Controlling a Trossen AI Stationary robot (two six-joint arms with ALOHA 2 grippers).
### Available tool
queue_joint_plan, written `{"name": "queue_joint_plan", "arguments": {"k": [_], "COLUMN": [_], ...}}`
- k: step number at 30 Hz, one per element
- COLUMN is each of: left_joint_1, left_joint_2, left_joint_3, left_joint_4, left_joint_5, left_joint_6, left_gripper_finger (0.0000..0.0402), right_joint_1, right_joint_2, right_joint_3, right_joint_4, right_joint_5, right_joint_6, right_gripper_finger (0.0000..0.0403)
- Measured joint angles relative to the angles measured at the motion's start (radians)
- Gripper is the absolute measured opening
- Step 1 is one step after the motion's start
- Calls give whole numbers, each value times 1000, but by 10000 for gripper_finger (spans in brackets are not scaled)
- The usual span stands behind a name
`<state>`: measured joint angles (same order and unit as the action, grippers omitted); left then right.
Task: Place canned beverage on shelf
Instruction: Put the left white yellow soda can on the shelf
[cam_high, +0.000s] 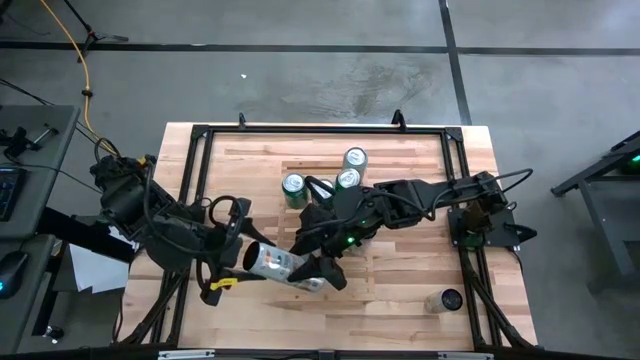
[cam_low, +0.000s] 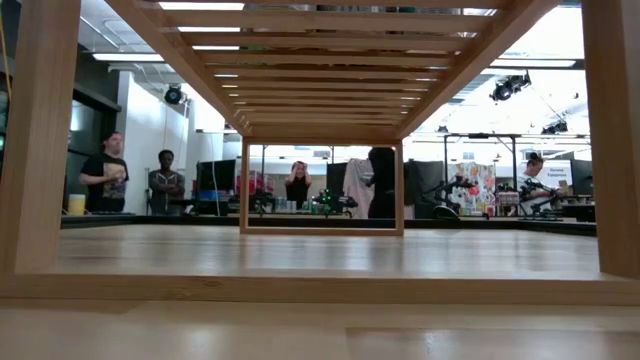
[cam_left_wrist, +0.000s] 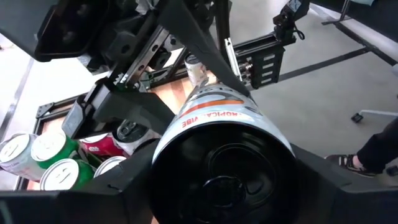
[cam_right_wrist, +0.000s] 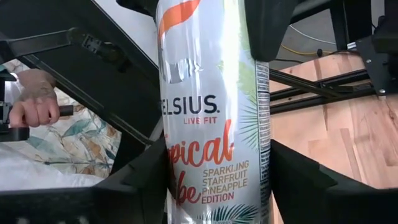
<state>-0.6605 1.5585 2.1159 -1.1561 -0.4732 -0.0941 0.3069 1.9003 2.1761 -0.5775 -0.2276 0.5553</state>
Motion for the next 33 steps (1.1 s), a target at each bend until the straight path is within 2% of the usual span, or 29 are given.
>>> {"name": "queue_joint_plan", "arguments": {"k": [6, 16, 21, 25, 29, 33], "left_joint_1": [1, 1, 0, -24, -78, -116], "left_joint_2": [0, -84, -150, -188, -240, -309], "left_joint_3": [0, -2, -2, -34, -152, -363], "left_joint_4": [5, -18, -64, -73, -28, 117], "left_joint_5": [19, -1, -58, -195, -349, -436], "left_joint_6": [-36, -200, -331, -361, -377, -453], "left_gripper_finger": [305, 312, 312, 312, 310, 310], "right_joint_1": [0, 11, 34, 72, 116, 149], "right_joint_2": [-4, -104, -161, -208, -230, -234], "right_joint_3": [0, 1, 1, 1, 1, 1], "right_joint_4": [-10, -98, -196, -305, -370, -393], "right_joint_5": [-15, -60, 47, 186, 313, 388], "right_joint_6": [-12, -77, -136, -175, -186, -221], "right_gripper_finger": [211, 211, 211, 211, 211, 211]}}
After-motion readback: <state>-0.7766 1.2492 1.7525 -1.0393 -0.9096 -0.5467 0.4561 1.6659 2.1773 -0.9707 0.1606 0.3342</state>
